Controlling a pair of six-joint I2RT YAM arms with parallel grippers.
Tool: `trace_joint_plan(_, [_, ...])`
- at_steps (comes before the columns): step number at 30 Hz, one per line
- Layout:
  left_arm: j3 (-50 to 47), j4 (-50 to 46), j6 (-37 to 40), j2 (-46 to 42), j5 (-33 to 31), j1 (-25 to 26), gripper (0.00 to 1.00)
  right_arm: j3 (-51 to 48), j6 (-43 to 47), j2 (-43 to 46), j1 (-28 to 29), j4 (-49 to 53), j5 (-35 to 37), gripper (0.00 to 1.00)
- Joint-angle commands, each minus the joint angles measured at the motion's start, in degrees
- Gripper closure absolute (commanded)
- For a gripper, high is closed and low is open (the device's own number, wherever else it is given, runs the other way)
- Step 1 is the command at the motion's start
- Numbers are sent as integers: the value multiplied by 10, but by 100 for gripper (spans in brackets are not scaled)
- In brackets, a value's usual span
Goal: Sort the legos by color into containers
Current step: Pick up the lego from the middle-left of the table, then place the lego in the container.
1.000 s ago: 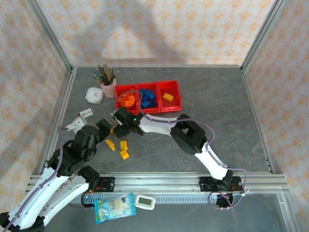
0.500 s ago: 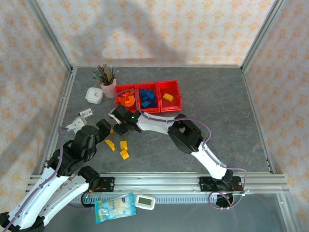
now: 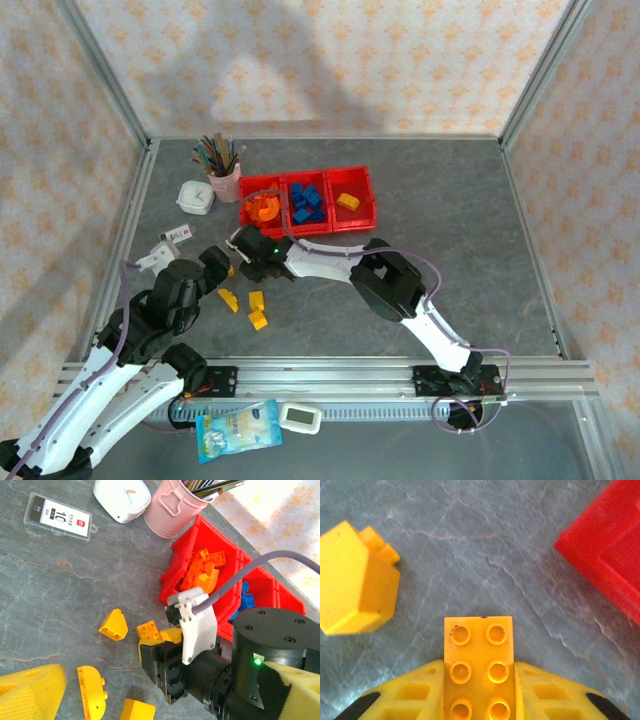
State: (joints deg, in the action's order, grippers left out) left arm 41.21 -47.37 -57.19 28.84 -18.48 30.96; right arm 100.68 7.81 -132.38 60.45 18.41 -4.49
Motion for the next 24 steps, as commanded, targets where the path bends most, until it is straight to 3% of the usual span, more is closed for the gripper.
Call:
trace_joint_plan(1, [15, -6, 2, -2, -8, -4, 1, -42, -24, 61, -4, 10, 4, 69])
trace_joint_plan(7, [19, 31, 24, 21, 17, -3, 1, -149, -76, 173, -38, -32, -27, 69])
trace_joint_plan(13, [16, 95, 53, 69, 58, -3, 1, -235, -124, 283, -122, -56, -65, 69])
trace_joint_plan(15, [14, 120, 62, 89, 75, -4, 1, -248, -135, 305, -159, -59, -46, 68])
trace_joint_plan(24, [22, 201, 92, 168, 121, -3, 1, -178, -170, 236, -279, -38, 72, 68])
